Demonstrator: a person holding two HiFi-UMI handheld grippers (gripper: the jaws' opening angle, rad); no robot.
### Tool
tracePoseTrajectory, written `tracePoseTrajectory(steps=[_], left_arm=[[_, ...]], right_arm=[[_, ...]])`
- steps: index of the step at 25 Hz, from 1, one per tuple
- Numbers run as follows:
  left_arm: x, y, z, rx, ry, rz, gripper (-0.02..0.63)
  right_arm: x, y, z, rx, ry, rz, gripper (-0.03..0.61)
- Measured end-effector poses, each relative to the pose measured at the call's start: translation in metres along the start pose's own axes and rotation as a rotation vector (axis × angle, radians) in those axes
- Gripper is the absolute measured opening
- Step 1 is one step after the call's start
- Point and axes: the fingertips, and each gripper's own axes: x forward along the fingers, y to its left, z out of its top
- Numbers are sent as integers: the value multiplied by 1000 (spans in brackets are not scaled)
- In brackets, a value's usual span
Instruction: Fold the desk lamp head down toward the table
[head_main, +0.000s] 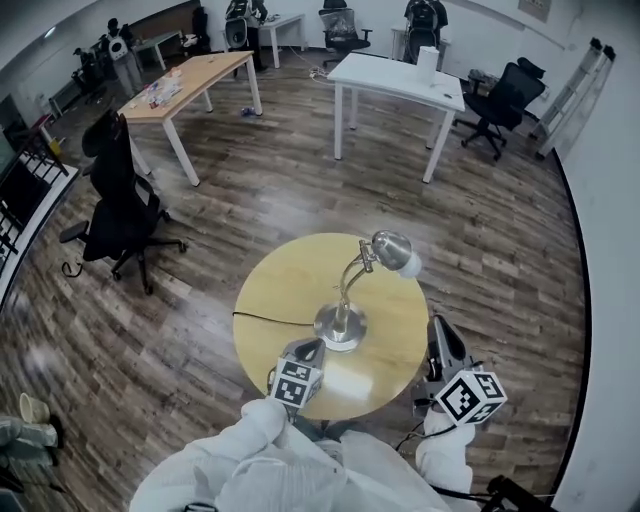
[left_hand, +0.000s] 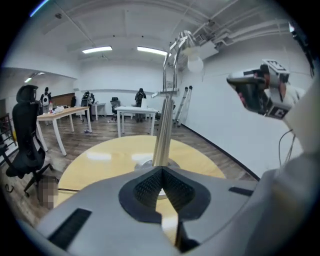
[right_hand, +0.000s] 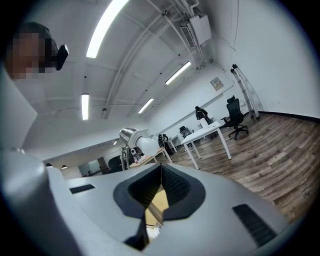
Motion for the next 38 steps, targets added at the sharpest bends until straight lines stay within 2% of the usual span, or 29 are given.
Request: tracePoseTrajectory(steps=[3,6,9,12,13,15,16,19,22,25,28,35,38], left_arm=[[41,9,-24,29,70,-16,-3],[75,13,-35,73,114,-40,-3],[94,19,-43,80,146,-53,-3],[97,28,-45,49,154,-68,-2],[98,29,-46,40,164,-74,-2],[98,27,-47,35,193,-88,-2],[99,26,-47,42,204,-94,-2],[97,22,-44,64,214,-115,-2],[94,20,-43,55,215,-126,-2],[92,22,-43,69,218,-132,-2],[92,28,-43,62,216,-127,-2],[94,22,-40,82,228,-115,-2],[92,24,-40,46,236,-107,-2]], right_arm=[[4,1,-11,54,7,-5,14],[7,13,-9,1,13,27,14],[16,38,20,-153,11,102,14],[36,80,59,-356,44,205,16],[44,94,69,-436,74,237,40],[63,116,77,-600,167,303,152],[72,125,77,-680,221,333,172],[97,138,68,-868,363,377,179],[114,135,59,-966,491,365,184],[118,134,55,-1006,592,332,189],[118,121,54,-985,652,272,187],[108,40,52,-810,649,184,188],[109,19,44,-743,639,173,187]])
